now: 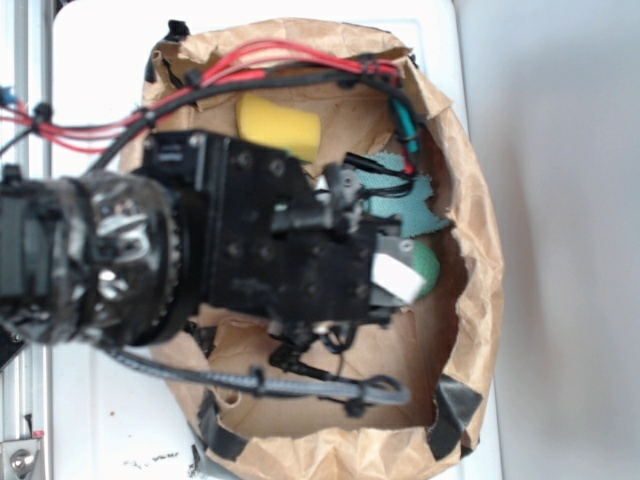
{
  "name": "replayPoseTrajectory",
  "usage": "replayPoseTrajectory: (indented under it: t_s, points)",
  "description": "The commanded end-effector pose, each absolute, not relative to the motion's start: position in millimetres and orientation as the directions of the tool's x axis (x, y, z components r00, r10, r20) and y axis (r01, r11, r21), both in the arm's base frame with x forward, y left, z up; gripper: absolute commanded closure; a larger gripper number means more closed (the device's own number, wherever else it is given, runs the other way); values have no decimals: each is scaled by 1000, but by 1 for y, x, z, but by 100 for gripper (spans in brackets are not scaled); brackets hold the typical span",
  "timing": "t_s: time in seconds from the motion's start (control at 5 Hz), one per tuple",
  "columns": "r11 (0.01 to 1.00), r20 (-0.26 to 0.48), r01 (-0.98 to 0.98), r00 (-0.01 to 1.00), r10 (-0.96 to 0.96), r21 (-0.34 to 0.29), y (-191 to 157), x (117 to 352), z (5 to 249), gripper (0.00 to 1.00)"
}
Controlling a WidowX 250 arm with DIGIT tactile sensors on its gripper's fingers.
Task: Grab the blue cloth.
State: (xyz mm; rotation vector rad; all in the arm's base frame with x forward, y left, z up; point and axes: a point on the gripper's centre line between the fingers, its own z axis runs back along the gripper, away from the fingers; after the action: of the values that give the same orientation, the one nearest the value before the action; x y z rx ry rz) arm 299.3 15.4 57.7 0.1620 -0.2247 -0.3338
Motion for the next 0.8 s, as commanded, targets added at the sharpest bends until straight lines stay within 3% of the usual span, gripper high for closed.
replayPoseTrajectory:
  t_s: [0.0,0.4,0.6]
  points:
    - [923,206,325,908,-365,205,12,311,53,0]
    - [940,181,254,938,-297,226,13,318,51,0]
    - [957,160,236,952,-263,170,10,316,52,0]
